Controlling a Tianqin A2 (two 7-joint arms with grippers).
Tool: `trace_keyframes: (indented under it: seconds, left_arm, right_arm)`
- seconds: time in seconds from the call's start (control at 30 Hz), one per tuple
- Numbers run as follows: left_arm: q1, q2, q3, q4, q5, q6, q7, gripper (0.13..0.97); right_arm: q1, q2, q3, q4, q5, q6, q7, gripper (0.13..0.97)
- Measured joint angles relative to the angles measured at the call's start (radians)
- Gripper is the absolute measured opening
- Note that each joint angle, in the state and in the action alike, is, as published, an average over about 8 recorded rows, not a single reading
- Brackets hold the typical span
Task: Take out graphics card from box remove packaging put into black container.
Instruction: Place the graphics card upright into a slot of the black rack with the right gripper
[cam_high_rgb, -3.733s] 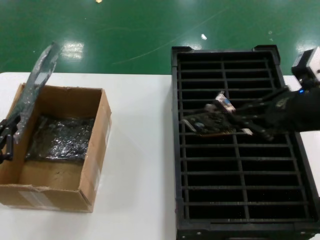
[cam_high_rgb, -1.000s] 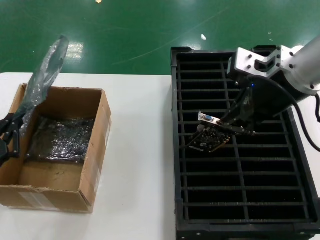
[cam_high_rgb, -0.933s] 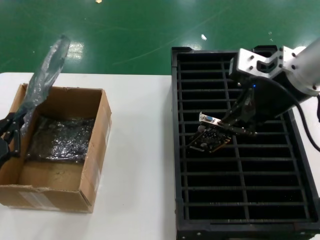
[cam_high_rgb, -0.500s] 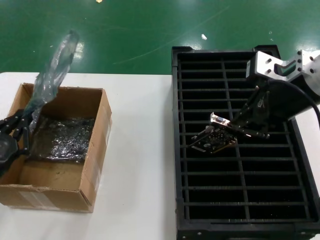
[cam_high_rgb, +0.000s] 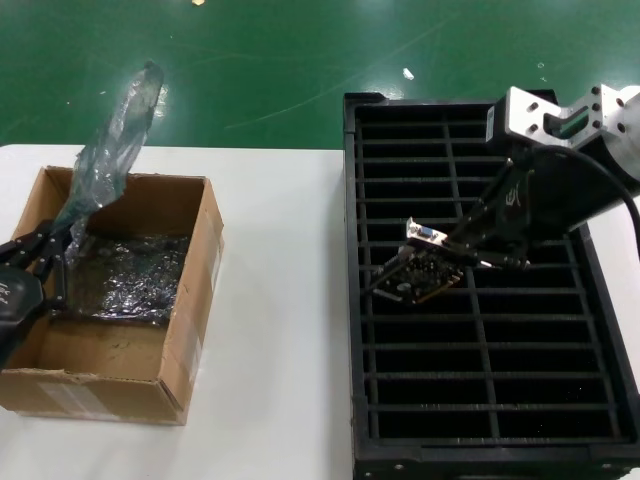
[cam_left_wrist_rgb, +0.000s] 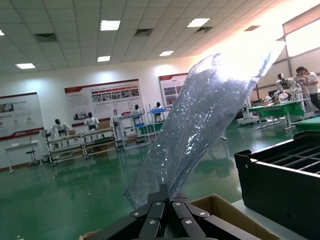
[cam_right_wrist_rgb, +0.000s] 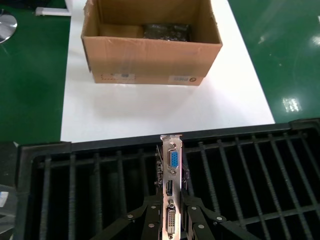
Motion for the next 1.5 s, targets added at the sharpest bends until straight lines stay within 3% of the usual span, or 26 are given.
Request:
trace_keyframes:
  seconds: [0.37, 1.1, 1.5]
  left_arm:
    - [-0.025, -0.004, 0.010, 0.039, 0.002, 0.018, 0.014, 0.139]
    - [-0.033, -0.005, 0.015, 0.051, 0.001, 0.021, 0.019, 0.139]
    - [-0.070, -0.007, 0.023, 0.119, 0.005, 0.045, 0.040, 0.139]
  right_arm:
    - [-0.024, 0.024, -0.006, 0.037, 0.001, -0.025, 0.034, 0.189]
    - [-0.008, 0.040, -0.031, 0.035, 0.013, -0.051, 0.054, 0.189]
    - [0.021, 0.048, -0.070, 0.038, 0.023, -0.057, 0.086, 0.189]
